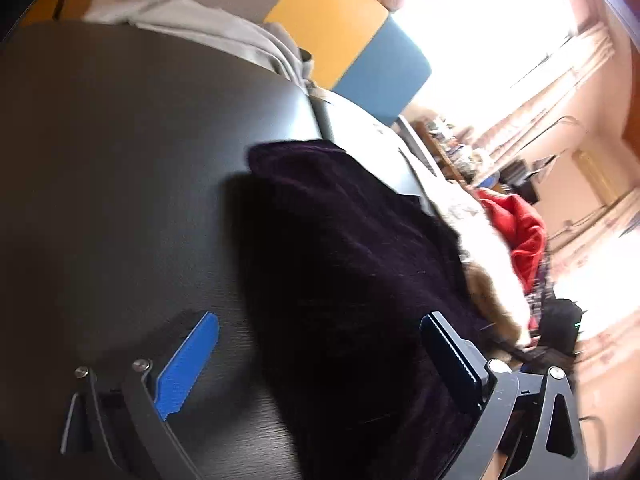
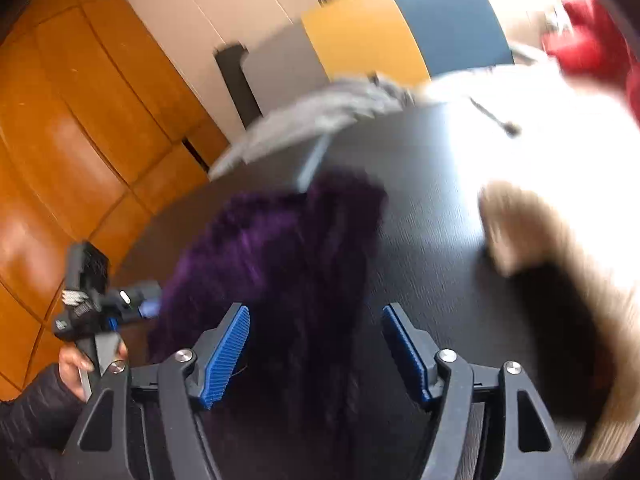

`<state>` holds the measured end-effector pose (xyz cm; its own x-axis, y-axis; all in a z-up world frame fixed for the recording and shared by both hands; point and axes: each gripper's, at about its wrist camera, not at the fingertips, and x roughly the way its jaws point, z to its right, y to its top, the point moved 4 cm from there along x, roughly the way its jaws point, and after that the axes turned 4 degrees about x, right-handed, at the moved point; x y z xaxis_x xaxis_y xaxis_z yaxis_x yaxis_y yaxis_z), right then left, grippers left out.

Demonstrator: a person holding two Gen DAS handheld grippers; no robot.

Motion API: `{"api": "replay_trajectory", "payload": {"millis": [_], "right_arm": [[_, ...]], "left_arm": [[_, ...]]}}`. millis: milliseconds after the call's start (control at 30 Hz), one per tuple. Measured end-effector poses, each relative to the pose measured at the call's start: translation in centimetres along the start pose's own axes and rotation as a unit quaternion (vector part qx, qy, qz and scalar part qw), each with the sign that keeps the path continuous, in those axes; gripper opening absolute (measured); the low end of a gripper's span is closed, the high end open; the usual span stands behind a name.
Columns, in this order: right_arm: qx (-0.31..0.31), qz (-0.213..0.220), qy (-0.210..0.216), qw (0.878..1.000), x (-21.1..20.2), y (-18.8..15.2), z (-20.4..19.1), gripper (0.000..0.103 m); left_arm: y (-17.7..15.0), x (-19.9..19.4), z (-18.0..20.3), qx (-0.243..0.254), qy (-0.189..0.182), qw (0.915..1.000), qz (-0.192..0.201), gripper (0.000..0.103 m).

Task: Fold clothes

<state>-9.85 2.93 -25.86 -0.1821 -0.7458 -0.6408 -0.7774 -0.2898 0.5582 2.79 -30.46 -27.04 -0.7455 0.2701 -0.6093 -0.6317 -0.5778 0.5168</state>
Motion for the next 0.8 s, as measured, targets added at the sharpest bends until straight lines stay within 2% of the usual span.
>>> {"api": "replay_trajectory", "payload": {"millis": [67, 133, 267, 300, 333, 367, 467, 533, 633, 700, 800], "right_arm": [[0.015, -0.028, 0.006, 0.999, 1.2, -0.8, 0.7, 0.074], [-0.008, -0.02, 0.022, 1.0, 2.0, -0.5, -0.1, 0.076], [-0.031, -0.042, 0.037, 0.998, 4.7, 0.9, -1.7, 0.082], [-0.042, -0.046, 0.031, 0.998, 5.1, 1.2, -2.1, 0.081], [-0.054, -0.05, 0.026, 0.997, 5.6, 1.5, -2.4, 0.068], [-0.065, -0.054, 0.021, 0.996, 6.0, 1.8, -2.7, 0.058], [-0.082, -0.07, 0.03, 0.994, 7.0, 1.9, -4.2, 0.045], [-0.111, -0.082, 0.037, 0.99, 8.0, 2.1, -6.6, 0.041], [-0.15, -0.1, 0.077, 0.981, 10.5, 2.9, -11.4, 0.039], [-0.176, -0.115, 0.109, 0.972, 13.2, 3.4, -15.1, 0.038], [-0.217, -0.142, 0.157, 0.953, 18.5, 3.9, -22.2, 0.038]], "left_arm": [[0.3, 0.8, 0.6, -0.005, -0.015, 0.9999, -0.001, 0.102], [0.8, 1.8, 1.2, 0.004, -0.014, 0.9999, -0.004, 0.102], [1.1, 3.4, 2.6, 0.017, -0.019, 0.9996, -0.012, 0.101], [1.1, 3.3, 2.5, 0.016, -0.007, 0.9998, -0.01, 0.089], [1.1, 3.1, 2.3, 0.015, 0.006, 0.9999, -0.007, 0.074], [1.0, 2.9, 1.6, 0.006, 0.01, 0.9999, -0.007, 0.051], [0.3, 0.3, -0.1, -0.033, -0.004, 0.9991, 0.026, 0.041], [0.1, -2.6, -1.0, -0.032, 0.014, 0.9976, 0.059, 0.04], [0.1, -7.9, -3.2, -0.041, 0.042, 0.9915, 0.116, 0.039], [0.7, -12.3, -5.6, -0.053, 0.07, 0.9832, 0.16, 0.039], [1.7, -18.6, -9.4, -0.059, 0.131, 0.9664, 0.214, 0.039]]}}
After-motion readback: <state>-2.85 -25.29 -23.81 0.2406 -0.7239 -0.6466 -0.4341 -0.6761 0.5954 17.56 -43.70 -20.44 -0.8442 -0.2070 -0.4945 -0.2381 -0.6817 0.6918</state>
